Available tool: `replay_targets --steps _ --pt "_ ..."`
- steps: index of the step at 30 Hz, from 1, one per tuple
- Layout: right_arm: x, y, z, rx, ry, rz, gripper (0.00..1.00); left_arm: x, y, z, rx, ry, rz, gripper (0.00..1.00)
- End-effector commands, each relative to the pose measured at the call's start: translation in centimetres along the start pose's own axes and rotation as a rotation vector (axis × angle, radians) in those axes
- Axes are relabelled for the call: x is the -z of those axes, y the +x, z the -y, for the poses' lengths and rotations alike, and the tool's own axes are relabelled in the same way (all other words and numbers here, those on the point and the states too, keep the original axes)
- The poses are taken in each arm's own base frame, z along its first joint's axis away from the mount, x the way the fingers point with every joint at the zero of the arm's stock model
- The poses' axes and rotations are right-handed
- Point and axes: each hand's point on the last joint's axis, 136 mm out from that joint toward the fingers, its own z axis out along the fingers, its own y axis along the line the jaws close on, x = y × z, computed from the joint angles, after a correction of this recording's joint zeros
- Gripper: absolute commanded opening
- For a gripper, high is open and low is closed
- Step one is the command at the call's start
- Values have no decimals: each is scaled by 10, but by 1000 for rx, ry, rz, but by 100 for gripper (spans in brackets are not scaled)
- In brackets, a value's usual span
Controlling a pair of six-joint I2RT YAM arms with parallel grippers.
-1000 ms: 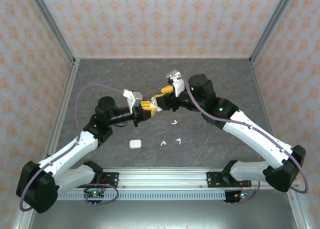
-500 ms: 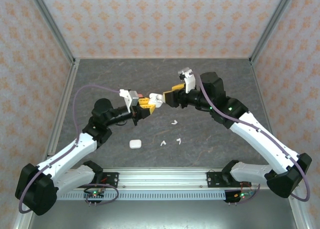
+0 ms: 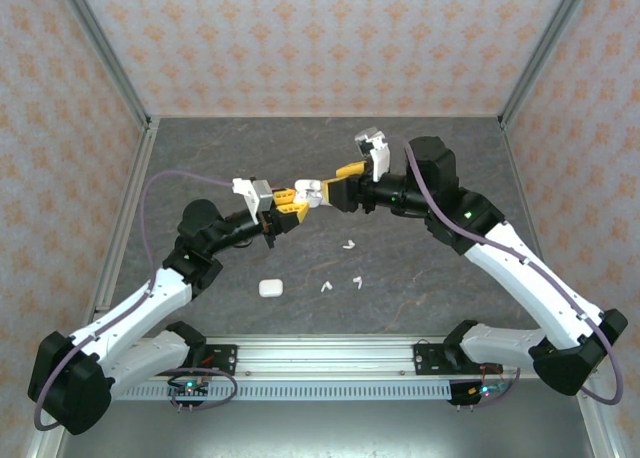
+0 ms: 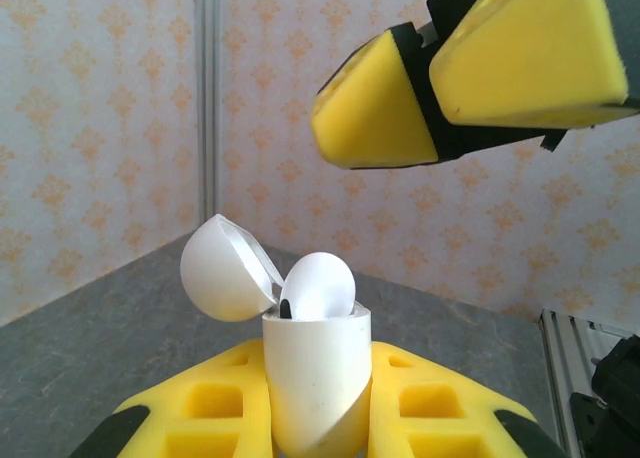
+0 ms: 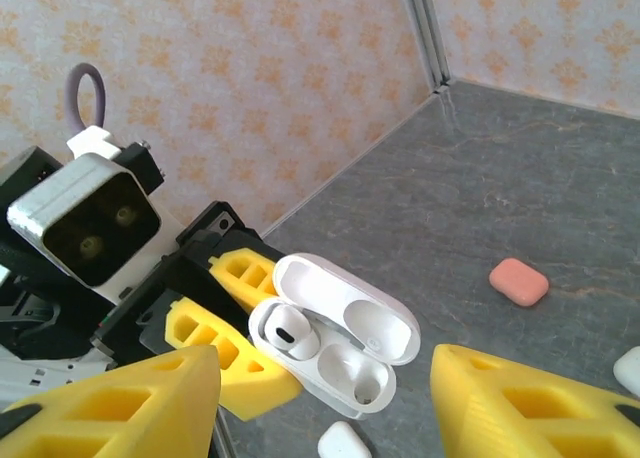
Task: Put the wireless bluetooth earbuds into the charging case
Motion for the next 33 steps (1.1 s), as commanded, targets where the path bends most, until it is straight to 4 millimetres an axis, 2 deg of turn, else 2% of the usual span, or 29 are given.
replay_targets --steps 1,4,7,10,11,14,18,21,25,28,33 --pt "4 -10 18 -29 115 31 60 4 -32 4 -85 -15 83 0" --pt "6 -1 45 -108 207 16 61 7 -28 5 -88 -23 66 0" --pt "8 20 81 -219 315 -24 63 10 -26 6 -92 -25 57 0" --pt "1 58 121 -336 425 -117 62 12 -25 8 -93 -21 53 0" --pt "-2 76 134 -376 465 -161 60 12 -25 9 -93 -16 53 0" --pt "-14 121 156 -463 534 -276 56 12 -24 9 -92 -17 49 0" --pt "-31 175 175 -534 609 -395 54 13 -23 9 -92 -19 49 0" --pt "-45 205 182 -508 665 -477 61 13 -22 9 -90 -18 46 0" --pt "-62 228 197 -452 749 -538 69 14 -21 10 -90 -17 48 0" --pt "-70 241 211 -421 800 -579 69 16 -22 10 -95 -24 51 0" --pt "-80 262 222 -397 840 -653 68 17 -24 11 -98 -23 53 0"
